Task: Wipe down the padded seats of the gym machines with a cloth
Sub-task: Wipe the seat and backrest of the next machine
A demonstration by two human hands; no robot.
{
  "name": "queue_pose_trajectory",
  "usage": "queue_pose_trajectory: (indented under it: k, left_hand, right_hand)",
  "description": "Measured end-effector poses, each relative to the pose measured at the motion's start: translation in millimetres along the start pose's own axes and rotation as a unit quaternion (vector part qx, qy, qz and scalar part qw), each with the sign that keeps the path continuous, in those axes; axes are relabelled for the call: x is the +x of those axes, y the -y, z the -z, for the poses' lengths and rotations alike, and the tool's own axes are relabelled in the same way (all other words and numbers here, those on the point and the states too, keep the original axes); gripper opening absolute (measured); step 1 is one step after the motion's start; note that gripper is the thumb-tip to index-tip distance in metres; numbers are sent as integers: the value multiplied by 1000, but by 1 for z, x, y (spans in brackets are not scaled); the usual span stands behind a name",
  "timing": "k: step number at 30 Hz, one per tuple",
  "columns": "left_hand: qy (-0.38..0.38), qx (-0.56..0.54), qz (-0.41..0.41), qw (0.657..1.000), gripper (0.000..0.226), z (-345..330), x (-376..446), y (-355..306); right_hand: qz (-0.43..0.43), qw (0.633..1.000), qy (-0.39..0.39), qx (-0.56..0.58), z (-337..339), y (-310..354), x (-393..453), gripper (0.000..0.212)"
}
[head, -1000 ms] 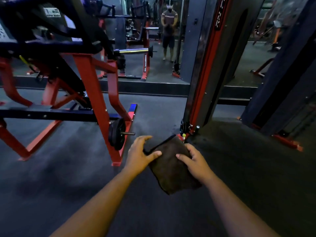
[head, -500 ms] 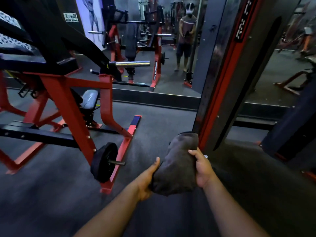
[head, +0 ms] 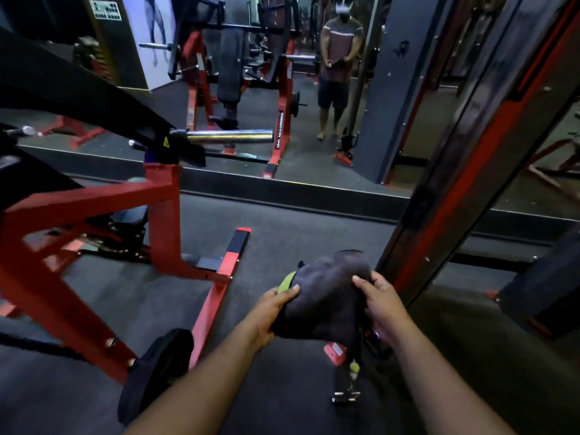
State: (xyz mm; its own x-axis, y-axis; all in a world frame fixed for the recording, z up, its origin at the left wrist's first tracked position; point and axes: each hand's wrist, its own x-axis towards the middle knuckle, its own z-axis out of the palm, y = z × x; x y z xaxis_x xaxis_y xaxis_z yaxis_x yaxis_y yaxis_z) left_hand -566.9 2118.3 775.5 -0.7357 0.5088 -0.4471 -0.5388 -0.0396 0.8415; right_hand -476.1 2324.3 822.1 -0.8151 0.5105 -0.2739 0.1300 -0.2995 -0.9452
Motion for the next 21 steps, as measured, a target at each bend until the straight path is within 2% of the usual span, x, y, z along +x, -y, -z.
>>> queue_pose_trajectory:
  k: [3, 9, 12, 16, 21]
  left_hand:
    - [-38, 14, -42, 998, 39, 0, 68, -31]
    - [-75, 115, -119, 983, 21, 0, 197, -86]
    - [-110, 132, -121, 978, 24, 5, 256, -114]
    - [-145, 63, -100, 982, 22, 8, 317, -156]
    - [-188, 6, -82, 979, 43, 25, 391, -190]
  right_hand:
    - [27, 999, -13, -45, -9, 6, 61, 22]
    - [45, 996, 13, -77, -23, 20, 200, 50]
    - [53, 992, 28, -108, -34, 37, 278, 43]
    - [44, 990, 44, -129, -69, 67, 368, 36]
    - [-16, 987, 109, -118, -121, 96, 472, 28]
